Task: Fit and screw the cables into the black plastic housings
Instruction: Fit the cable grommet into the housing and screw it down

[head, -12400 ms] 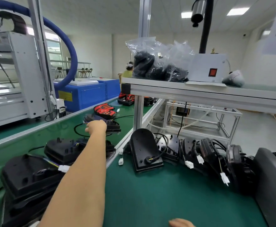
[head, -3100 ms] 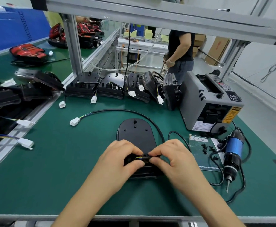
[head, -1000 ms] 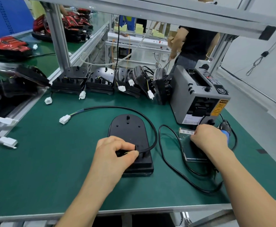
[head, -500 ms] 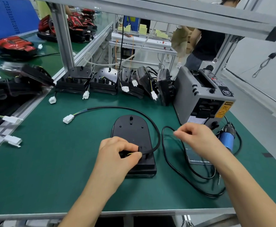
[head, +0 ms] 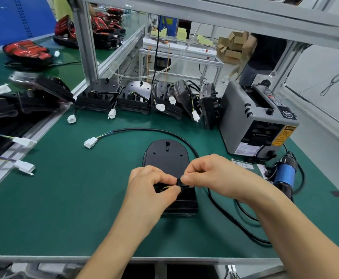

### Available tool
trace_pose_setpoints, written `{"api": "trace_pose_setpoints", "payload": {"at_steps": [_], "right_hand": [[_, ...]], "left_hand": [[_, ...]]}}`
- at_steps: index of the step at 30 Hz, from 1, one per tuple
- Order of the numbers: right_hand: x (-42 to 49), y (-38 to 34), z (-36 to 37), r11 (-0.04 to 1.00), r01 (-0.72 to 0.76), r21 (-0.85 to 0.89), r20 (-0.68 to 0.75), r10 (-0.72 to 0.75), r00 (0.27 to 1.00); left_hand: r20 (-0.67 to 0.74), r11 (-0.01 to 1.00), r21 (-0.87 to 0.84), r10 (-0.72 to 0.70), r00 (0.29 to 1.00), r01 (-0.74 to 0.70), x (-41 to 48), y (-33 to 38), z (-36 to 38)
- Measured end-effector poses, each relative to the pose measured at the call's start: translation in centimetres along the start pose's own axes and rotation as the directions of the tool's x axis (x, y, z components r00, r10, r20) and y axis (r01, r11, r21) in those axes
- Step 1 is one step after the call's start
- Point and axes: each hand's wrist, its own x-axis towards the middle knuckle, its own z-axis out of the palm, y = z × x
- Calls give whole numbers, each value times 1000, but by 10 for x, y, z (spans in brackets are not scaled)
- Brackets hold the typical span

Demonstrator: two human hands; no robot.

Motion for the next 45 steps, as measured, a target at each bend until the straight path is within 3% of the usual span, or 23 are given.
{"api": "trace_pose_setpoints", "payload": {"at_steps": [25,36,45], "right_hand": [[3,5,10,999,-31,14,-115,32,993],[1,9,16,997,50,65,-117,-42,992],[5,11,18,997,65,42,-142,-58,988]], "left_hand": [[-29,998,2,57,998,-57,-2,-4,1],[-104,993,39,113,988,-109,-4,-9,5],[-40,988,75,139,990,-135,0,-10,5]]}}
